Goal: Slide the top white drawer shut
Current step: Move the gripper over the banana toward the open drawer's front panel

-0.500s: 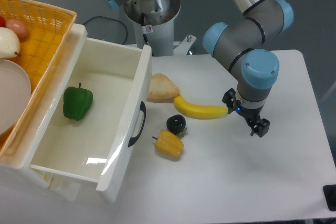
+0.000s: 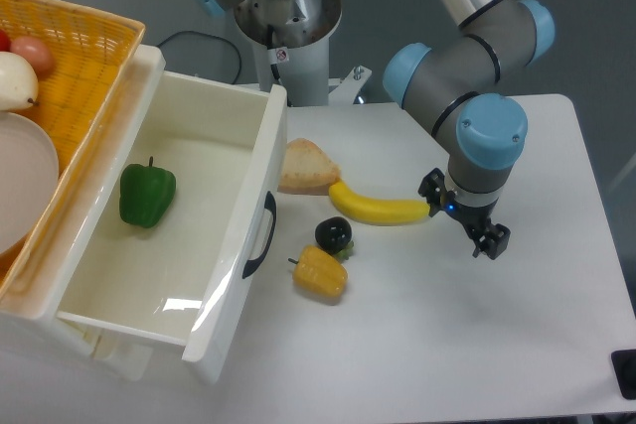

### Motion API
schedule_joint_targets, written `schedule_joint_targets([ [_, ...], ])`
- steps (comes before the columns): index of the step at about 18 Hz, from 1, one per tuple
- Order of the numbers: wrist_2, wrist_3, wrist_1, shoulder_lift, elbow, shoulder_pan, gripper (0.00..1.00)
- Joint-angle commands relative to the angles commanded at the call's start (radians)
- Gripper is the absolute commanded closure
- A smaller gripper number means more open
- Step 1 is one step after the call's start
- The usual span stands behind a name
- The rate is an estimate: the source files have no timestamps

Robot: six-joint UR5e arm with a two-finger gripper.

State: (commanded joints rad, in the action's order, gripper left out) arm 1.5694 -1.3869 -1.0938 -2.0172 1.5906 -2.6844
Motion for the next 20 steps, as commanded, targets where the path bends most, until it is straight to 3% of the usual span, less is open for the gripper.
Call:
schedule_joint_targets([
  [3,-0.041,0.026,0.005,0.009,0.032,-0.005,0.0],
  [8,-0.144,0.264,-0.012,0.011,0.039,0.006,0.0],
  [13,-0.175,0.428,-0.02,0.006,0.055,0.084,0.0],
  [14,-0.184,0.455,-0.02,0.006,0.055,0.095,0.04],
  [20,-0.293,0.542,-0.024,0.015,0.055,0.121,0.46],
])
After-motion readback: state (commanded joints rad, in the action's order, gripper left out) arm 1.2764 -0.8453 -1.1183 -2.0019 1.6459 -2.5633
